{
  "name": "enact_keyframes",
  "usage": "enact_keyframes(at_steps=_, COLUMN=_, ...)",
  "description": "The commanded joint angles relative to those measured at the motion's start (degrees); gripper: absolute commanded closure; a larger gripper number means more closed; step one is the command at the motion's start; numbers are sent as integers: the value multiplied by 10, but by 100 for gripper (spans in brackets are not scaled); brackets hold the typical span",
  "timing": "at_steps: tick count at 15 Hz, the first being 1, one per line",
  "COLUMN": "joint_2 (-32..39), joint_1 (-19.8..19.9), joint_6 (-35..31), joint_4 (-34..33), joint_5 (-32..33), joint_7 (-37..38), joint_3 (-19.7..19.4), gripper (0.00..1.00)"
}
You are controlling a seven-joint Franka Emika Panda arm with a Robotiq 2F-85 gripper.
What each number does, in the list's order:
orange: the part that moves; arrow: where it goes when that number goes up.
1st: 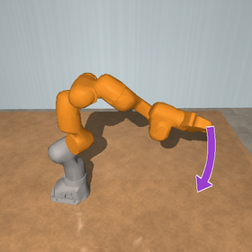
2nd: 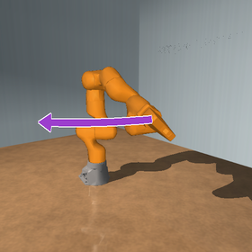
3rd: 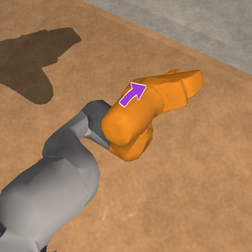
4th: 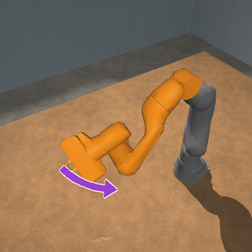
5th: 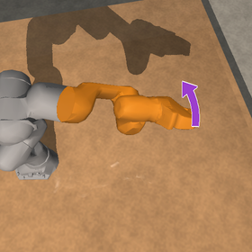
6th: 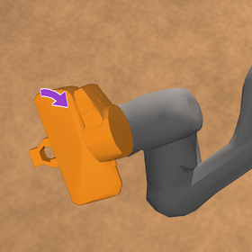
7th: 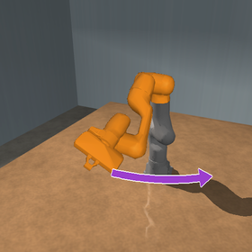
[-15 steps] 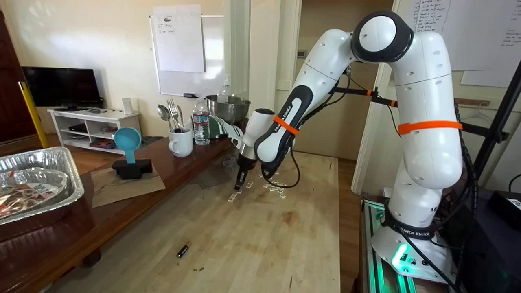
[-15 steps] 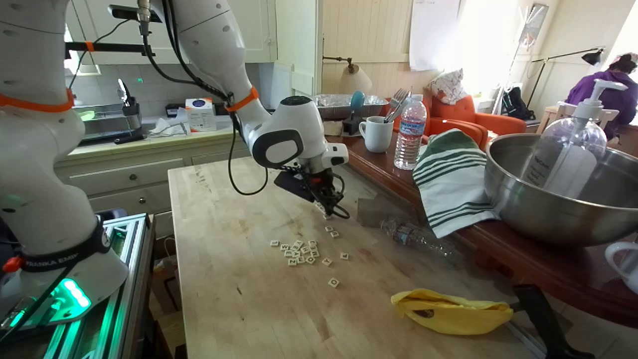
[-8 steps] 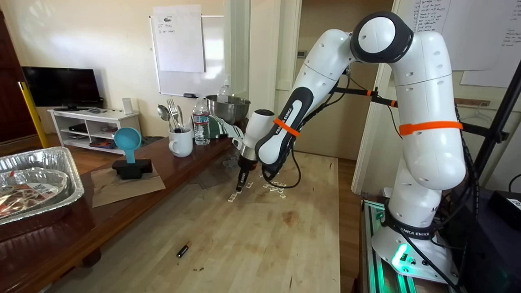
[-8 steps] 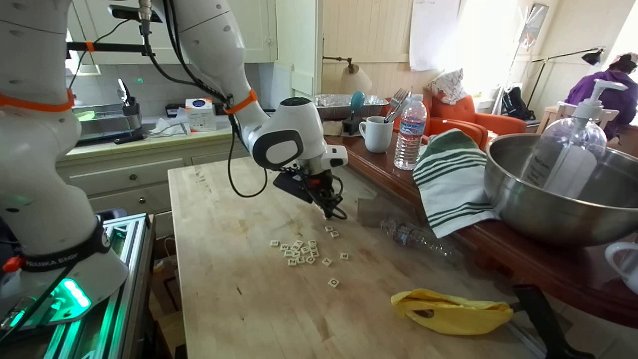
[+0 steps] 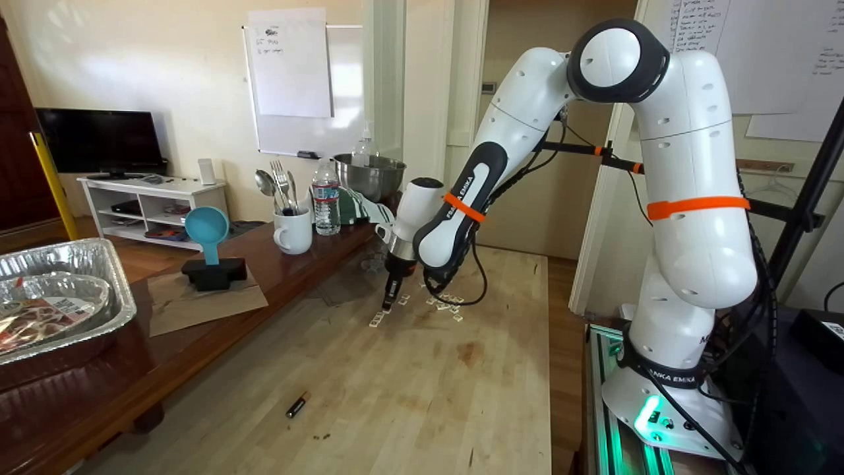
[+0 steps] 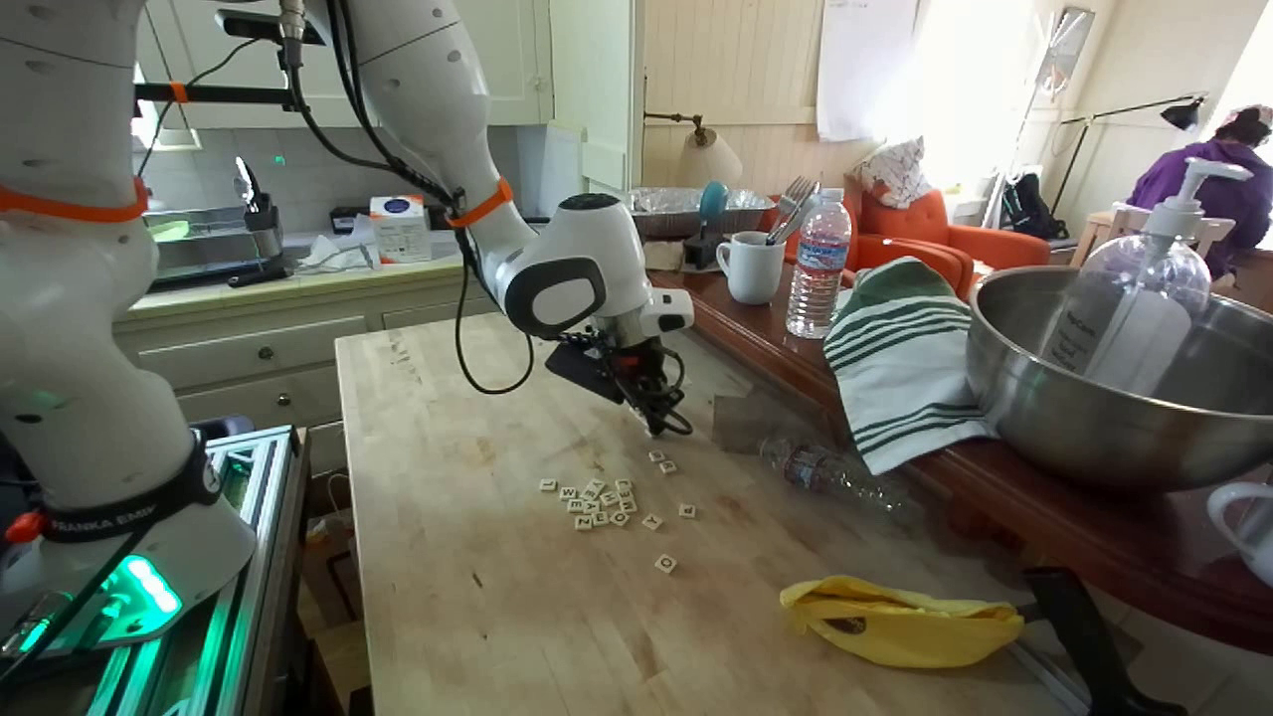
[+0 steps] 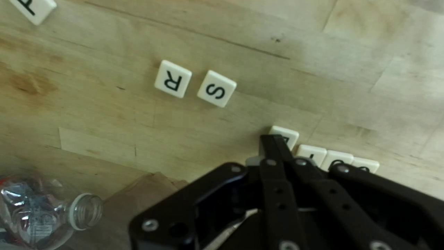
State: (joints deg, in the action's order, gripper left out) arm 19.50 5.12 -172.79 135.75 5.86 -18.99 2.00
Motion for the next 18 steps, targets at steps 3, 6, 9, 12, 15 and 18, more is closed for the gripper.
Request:
enact_keyframes(at_steps=3, joint_2=18, joint_1=-13, joint_6=13, joint_4=-13, joint_5=19, joint_7=21, joint_3=-14, gripper=100)
enact_keyframes(at_steps=6, joint_2=21, joint_1=-13, joint_6=13, joint_4=-16, joint_5=20, joint_7=18, joint_3=-12, gripper=100)
enact_keyframes(at_steps=9, joint_2=24, joint_1=-14, joint_6=14, joint_4=-18, joint_5=25, joint_7=15, joint_3=-12, gripper=100)
enact_keyframes(at_steps=12, joint_2=25, joint_1=-15, joint_6=14, joint_4=-19, joint_5=30, joint_7=13, joint_3=-12, gripper=100)
enact_keyframes(at_steps=15, joint_2=25, joint_1=-14, joint_6=17, joint_4=-18, joint_5=33, joint_7=11, joint_3=-9, gripper=100)
enact_keyframes(at_steps=18, joint_2=25, joint_1=-14, joint_6=17, joint_4=-18, joint_5=33, joint_7=11, joint_3=-8, gripper=100)
